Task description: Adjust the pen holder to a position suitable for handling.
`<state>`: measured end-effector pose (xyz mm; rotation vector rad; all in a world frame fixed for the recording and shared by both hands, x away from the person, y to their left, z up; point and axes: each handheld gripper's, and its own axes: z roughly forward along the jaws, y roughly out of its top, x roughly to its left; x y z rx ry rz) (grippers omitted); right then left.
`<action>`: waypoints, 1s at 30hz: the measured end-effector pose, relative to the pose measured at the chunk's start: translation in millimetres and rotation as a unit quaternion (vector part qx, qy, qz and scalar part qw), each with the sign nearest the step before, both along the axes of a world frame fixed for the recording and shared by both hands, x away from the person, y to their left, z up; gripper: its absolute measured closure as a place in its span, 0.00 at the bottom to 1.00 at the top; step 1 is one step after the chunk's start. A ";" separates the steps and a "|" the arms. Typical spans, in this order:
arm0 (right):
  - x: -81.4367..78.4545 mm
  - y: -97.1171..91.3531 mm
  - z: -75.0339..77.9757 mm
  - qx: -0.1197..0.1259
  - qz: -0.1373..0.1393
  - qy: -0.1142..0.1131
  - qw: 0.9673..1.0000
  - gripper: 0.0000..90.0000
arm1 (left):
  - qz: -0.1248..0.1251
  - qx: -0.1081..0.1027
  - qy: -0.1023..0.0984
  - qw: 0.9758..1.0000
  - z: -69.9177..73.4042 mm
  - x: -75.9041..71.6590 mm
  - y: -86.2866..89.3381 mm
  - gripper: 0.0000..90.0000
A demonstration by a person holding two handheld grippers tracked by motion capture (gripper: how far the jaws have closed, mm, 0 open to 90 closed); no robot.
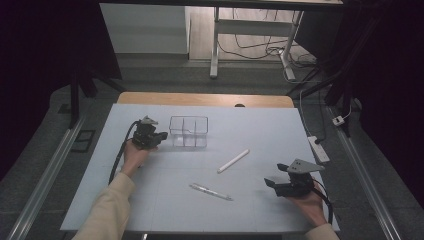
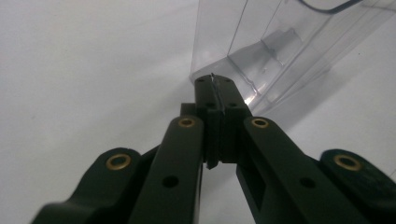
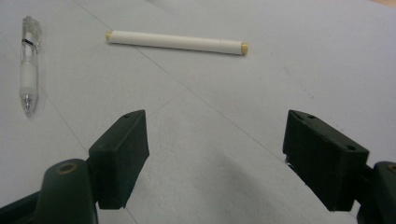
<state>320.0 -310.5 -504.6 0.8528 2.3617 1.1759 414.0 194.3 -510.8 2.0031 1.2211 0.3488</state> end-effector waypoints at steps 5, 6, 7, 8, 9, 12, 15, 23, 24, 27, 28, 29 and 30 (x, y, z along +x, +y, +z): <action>0.0 0.2 -0.6 -0.001 -0.004 0.000 1.000 0.24 | 0.000 -0.001 0.000 1.000 0.0 3.3 -1.1 0.99; 0.0 0.1 -0.5 -0.002 -0.002 0.002 1.000 0.24 | -0.001 -0.001 0.001 1.000 0.1 4.0 -1.6 0.99; 0.3 0.0 -0.5 -0.001 0.002 0.004 1.000 0.24 | -0.002 -0.001 0.000 1.000 0.1 4.7 -2.2 0.99; 0.3 0.0 -0.5 -0.001 0.002 0.004 1.000 0.24 | -0.002 -0.001 0.000 1.000 0.1 4.7 -2.2 0.99; 0.0 0.2 -0.5 -0.002 0.001 0.002 1.000 0.24 | -0.005 -0.001 0.000 1.000 0.2 5.7 -3.5 0.99; 0.2 0.0 -0.7 -0.002 0.002 0.004 1.000 0.24 | -0.009 0.000 0.000 1.000 -0.7 6.6 -6.0 0.99; 0.2 0.4 -1.2 -0.003 0.001 0.004 1.000 0.24 | -0.011 0.009 0.000 1.000 -1.9 7.6 -7.8 0.99; 0.0 0.2 -0.7 -0.003 0.002 0.003 1.000 0.24 | -0.009 0.015 0.002 1.000 -3.0 9.4 -9.1 0.99; 0.0 0.2 -0.7 -0.003 0.002 0.003 1.000 0.24 | -0.009 0.014 0.002 1.000 -3.1 9.7 -9.2 0.99; -0.1 0.5 -1.1 -0.003 0.002 0.003 1.000 0.24 | -0.010 0.013 0.003 1.000 -3.2 10.9 -10.6 0.99; -0.1 0.3 -0.9 -0.003 0.002 0.003 1.000 0.24 | -0.011 0.013 0.002 1.000 -3.2 11.1 -11.4 0.99; -0.1 0.2 -0.8 -0.002 0.002 0.003 1.000 0.24 | -0.011 0.013 0.002 1.000 -3.2 11.1 -11.4 0.99; -0.1 0.2 -0.7 -0.002 0.001 0.004 1.000 0.24 | -0.013 0.013 0.003 1.000 -3.1 11.6 -13.1 0.99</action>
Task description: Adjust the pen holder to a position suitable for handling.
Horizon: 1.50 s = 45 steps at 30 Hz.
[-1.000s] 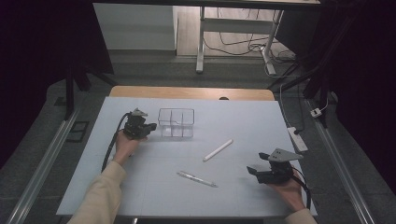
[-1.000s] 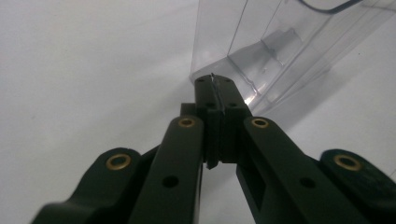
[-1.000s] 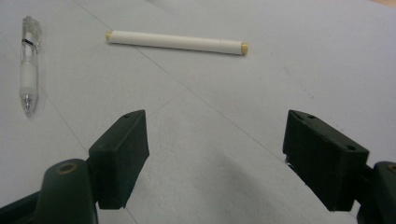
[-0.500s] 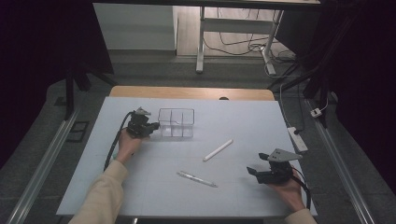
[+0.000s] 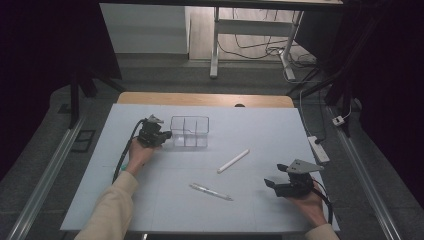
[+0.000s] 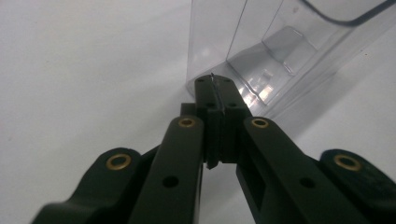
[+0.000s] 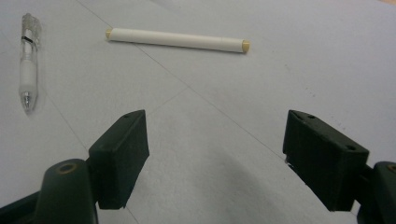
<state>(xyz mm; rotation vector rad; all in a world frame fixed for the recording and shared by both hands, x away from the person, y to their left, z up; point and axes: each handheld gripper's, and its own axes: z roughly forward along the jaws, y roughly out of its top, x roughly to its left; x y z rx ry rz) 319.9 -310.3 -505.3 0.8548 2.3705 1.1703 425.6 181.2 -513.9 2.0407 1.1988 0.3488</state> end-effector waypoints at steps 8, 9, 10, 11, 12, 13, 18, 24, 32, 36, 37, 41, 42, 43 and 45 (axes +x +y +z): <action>0.3 0.8 -1.2 -0.001 0.001 0.000 1.000 0.24 | -0.007 0.001 0.000 1.000 0.4 1.2 -5.9 0.99; 0.5 0.8 -1.2 -0.001 0.000 0.000 1.000 0.24 | -0.007 0.001 0.000 1.000 0.3 1.4 -6.4 0.99; 0.6 0.7 -1.4 -0.002 0.001 0.001 1.000 0.24 | -0.008 0.001 0.001 1.000 0.2 2.0 -7.0 0.99; 0.6 0.8 -1.5 -0.002 0.001 0.001 1.000 0.24 | -0.008 0.003 0.000 1.000 0.1 2.6 -8.2 0.99; 0.7 0.9 -1.7 -0.002 0.001 0.003 1.000 0.24 | -0.008 0.003 0.000 1.000 0.1 2.6 -8.2 0.99; 0.7 1.0 -1.9 -0.002 0.001 0.003 1.000 0.24 | -0.008 0.005 0.000 1.000 0.4 3.2 -9.7 0.99; 0.3 0.9 -1.5 -0.002 0.001 0.001 1.000 0.24 | -0.012 0.005 -0.001 1.000 0.7 4.3 -15.0 0.99; 0.9 0.7 -1.9 -0.003 0.001 0.003 1.000 0.24 | -0.020 0.006 0.000 1.000 0.4 7.2 -23.8 0.99; 0.9 0.8 -2.2 -0.003 0.001 0.004 1.000 0.24 | -0.028 0.006 0.000 1.000 1.3 9.7 -33.3 0.99; 0.8 0.9 -2.6 -0.005 0.000 0.005 1.000 0.24 | -0.031 0.006 -0.001 0.999 1.5 10.9 -37.9 0.99; 0.8 1.0 -2.6 -0.005 0.000 0.005 1.000 0.24 | -0.031 0.005 -0.001 1.000 1.5 11.6 -39.5 0.99; 1.0 1.0 -3.0 -0.006 0.000 0.006 1.000 0.24 | -0.031 0.004 -0.001 1.000 1.6 13.4 -41.6 0.99; 1.0 1.1 -3.1 -0.006 0.000 0.006 1.000 0.24 | -0.033 0.005 -0.001 0.999 1.6 13.8 -42.4 0.99; 1.0 1.1 -3.1 -0.006 0.001 0.006 1.000 0.24 | -0.035 0.005 -0.002 0.999 1.6 14.3 -43.2 0.99; 1.2 1.1 -3.3 -0.006 0.000 0.007 1.000 0.24 | -0.035 0.005 -0.003 0.999 1.7 14.5 -45.3 0.99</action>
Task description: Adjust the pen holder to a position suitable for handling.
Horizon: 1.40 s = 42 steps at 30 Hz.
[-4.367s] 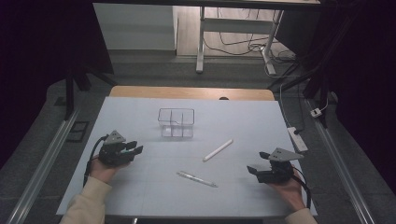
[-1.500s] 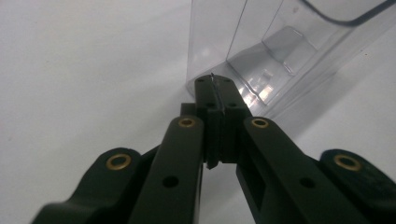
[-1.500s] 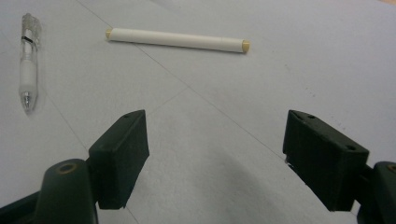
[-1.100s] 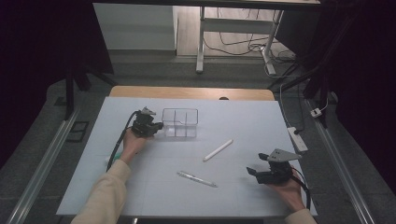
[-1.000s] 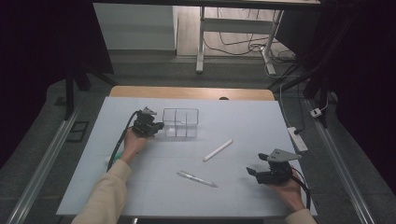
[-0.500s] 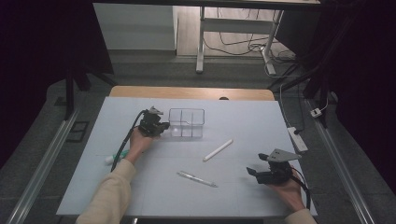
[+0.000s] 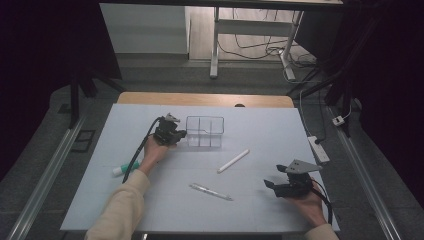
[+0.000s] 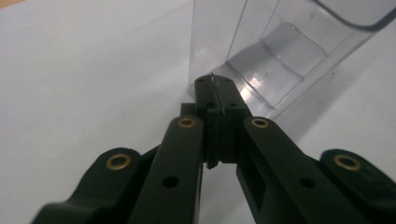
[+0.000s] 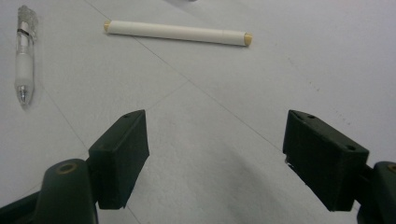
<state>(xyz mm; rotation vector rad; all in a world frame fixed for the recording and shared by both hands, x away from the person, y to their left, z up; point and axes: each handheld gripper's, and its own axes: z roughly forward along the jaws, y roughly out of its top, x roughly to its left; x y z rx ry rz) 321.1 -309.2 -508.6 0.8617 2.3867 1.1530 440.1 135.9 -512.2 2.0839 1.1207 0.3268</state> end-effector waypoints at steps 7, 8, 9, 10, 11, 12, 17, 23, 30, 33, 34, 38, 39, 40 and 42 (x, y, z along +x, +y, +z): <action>0.5 0.3 -1.0 -0.003 0.000 0.001 1.000 0.24 | -0.004 0.001 0.000 1.000 -0.3 1.9 -5.5 0.99; 0.5 0.3 -1.0 -0.003 0.000 0.001 1.000 0.24 | -0.005 0.002 0.000 1.000 -0.4 2.4 -6.3 0.99; 0.3 0.2 -0.9 -0.003 0.000 0.000 1.000 0.24 | -0.008 0.002 0.001 1.000 -0.1 3.4 -7.8 0.99; 0.3 0.2 -0.9 -0.003 0.000 0.000 1.000 0.24 | -0.008 0.002 0.001 1.000 -0.1 3.4 -7.8 0.99; 0.4 0.1 -0.9 -0.002 0.000 0.000 1.000 0.24 | -0.009 0.004 0.000 1.000 0.1 3.7 -8.6 0.99; 0.4 -0.1 -0.9 -0.002 0.000 0.000 1.000 0.24 | -0.009 0.003 0.000 1.000 0.2 4.1 -9.6 0.99; 0.2 -0.3 -0.8 -0.003 0.000 0.000 1.000 0.24 | -0.010 0.002 -0.009 1.000 2.6 2.7 -7.9 0.99; -0.4 -2.6 1.8 0.006 -0.009 -0.008 1.000 0.25 | -0.006 -0.002 -0.022 1.000 10.9 -5.3 2.8 0.99; 0.7 -2.9 0.8 0.009 -0.008 -0.004 1.000 0.25 | -0.028 -0.023 -0.026 0.999 18.4 -25.9 12.6 0.97; 1.0 -3.5 1.4 0.012 -0.011 -0.007 1.000 0.25 | -0.050 -0.024 -0.034 0.998 20.7 -40.5 19.5 0.84; 1.3 -3.7 1.8 0.012 -0.010 -0.006 1.000 0.25 | -0.052 -0.026 -0.035 0.998 21.5 -44.1 22.1 0.80; 0.7 -3.8 2.2 0.011 -0.010 -0.008 1.000 0.25 | -0.058 -0.039 -0.040 0.997 24.7 -57.1 31.0 0.68; 0.6 -3.9 2.3 0.010 -0.010 -0.008 1.000 0.25 | -0.058 -0.048 -0.039 0.996 25.2 -60.1 32.8 0.63; 0.8 -3.9 2.0 0.011 -0.010 -0.007 1.000 0.25 | -0.057 -0.054 -0.039 0.996 25.7 -62.9 34.3 0.57; 1.0 -3.8 1.8 0.010 -0.010 -0.007 1.000 0.25 | -0.062 -0.055 -0.041 0.996 26.8 -68.1 35.8 0.55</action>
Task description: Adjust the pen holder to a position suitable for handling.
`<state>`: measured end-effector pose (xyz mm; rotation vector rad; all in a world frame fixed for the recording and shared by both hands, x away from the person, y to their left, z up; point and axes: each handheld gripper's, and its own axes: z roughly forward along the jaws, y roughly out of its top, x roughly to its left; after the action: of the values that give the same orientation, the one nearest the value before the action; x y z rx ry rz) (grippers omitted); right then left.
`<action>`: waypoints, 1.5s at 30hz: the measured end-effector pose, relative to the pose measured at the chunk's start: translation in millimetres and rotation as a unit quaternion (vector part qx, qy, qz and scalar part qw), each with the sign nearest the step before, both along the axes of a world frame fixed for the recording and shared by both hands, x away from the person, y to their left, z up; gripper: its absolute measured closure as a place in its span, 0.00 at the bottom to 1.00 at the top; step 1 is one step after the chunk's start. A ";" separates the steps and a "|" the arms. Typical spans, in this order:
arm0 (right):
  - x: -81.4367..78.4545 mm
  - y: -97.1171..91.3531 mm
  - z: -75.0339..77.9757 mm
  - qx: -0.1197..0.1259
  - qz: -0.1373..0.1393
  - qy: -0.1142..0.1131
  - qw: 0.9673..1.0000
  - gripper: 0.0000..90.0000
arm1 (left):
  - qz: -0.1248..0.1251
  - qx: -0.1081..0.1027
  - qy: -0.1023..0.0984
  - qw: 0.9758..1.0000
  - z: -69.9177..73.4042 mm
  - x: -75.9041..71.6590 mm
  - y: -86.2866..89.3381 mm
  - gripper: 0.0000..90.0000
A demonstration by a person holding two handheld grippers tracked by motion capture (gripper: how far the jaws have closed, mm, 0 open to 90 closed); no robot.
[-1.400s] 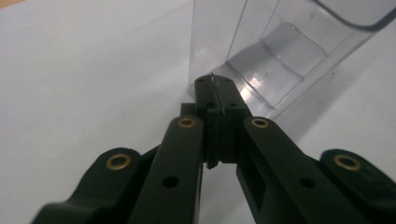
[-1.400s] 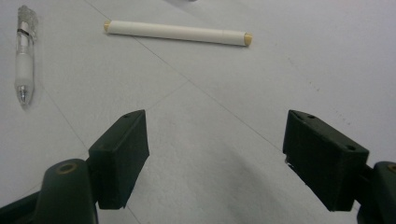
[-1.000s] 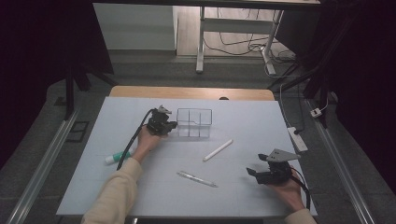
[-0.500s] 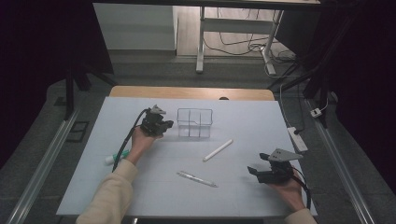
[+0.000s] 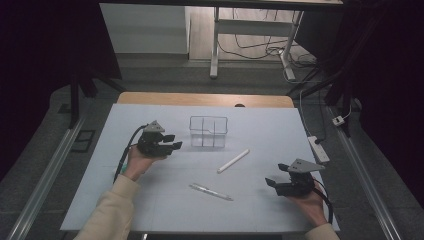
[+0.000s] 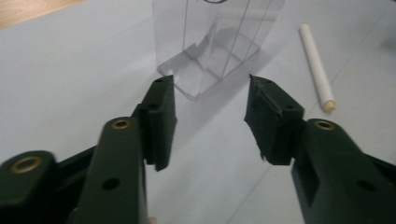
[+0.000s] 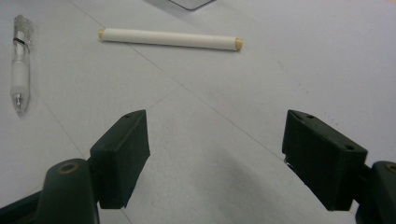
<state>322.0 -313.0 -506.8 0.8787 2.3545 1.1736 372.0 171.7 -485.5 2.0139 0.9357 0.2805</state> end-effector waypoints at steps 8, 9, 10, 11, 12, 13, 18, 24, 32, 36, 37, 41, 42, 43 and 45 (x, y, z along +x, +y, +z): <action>0.4 -0.3 0.0 -0.004 0.000 0.001 1.000 0.25 | -0.014 0.022 -0.011 1.000 0.9 -25.2 3.2 0.44; 0.4 -0.3 0.0 -0.004 0.000 0.001 1.000 0.25 | -0.016 0.025 -0.010 1.000 0.7 -28.6 4.5 0.44; 0.4 -0.1 -0.2 -0.003 0.000 0.001 1.000 0.25 | -0.016 0.029 -0.009 0.999 0.2 -32.2 5.8 0.43; 0.4 -0.1 -0.2 -0.003 0.000 0.001 1.000 0.25 | -0.015 0.032 -0.008 0.999 -0.4 -35.8 7.4 0.43; 0.4 0.4 -0.5 -0.002 0.000 0.000 1.000 0.25 | -0.013 0.032 -0.005 0.999 -0.9 -39.4 8.8 0.42; 0.3 0.4 -0.4 -0.002 0.000 0.000 1.000 0.25 | -0.014 0.033 -0.003 0.999 -1.0 -42.9 10.2 0.41; 0.1 0.0 0.1 -0.001 -0.001 0.000 1.000 0.25 | -0.017 0.036 -0.007 0.999 0.9 -57.1 14.2 0.41; 0.5 -0.2 0.1 -0.002 0.000 0.001 1.000 0.25 | -0.018 0.041 -0.005 0.999 -0.2 -67.5 18.8 0.40; 1.1 0.0 -0.1 -0.003 0.002 0.001 1.000 0.26 | -0.009 0.039 -0.002 0.999 -6.0 -85.5 31.1 0.40; 0.9 0.5 0.7 -0.001 0.003 -0.001 1.000 0.26 | -0.002 0.040 0.002 0.999 -11.4 -92.4 36.9 0.39; 1.1 0.6 0.6 0.001 0.003 0.000 1.000 0.26 | 0.003 0.039 0.002 0.999 -12.8 -95.4 41.0 0.39; 1.8 0.5 0.6 0.002 0.002 -0.001 1.000 0.26 | 0.014 0.034 0.002 0.999 -14.6 -101.2 46.4 0.39; 1.7 0.7 0.8 0.002 0.003 -0.001 1.000 0.26 | 0.014 0.035 0.002 0.999 -15.2 -103.1 47.3 0.39; 1.7 0.7 0.9 0.003 0.004 -0.001 1.000 0.26 | 0.015 0.036 0.001 0.999 -15.6 -104.7 47.9 0.39; 1.5 0.8 1.1 0.003 0.004 -0.002 1.000 0.26 | 0.013 0.038 0.001 0.999 -16.4 -106.1 48.2 0.39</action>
<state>323.6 -312.2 -505.7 0.8688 2.3541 1.1857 265.9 219.9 -501.9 2.0712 0.9665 0.3336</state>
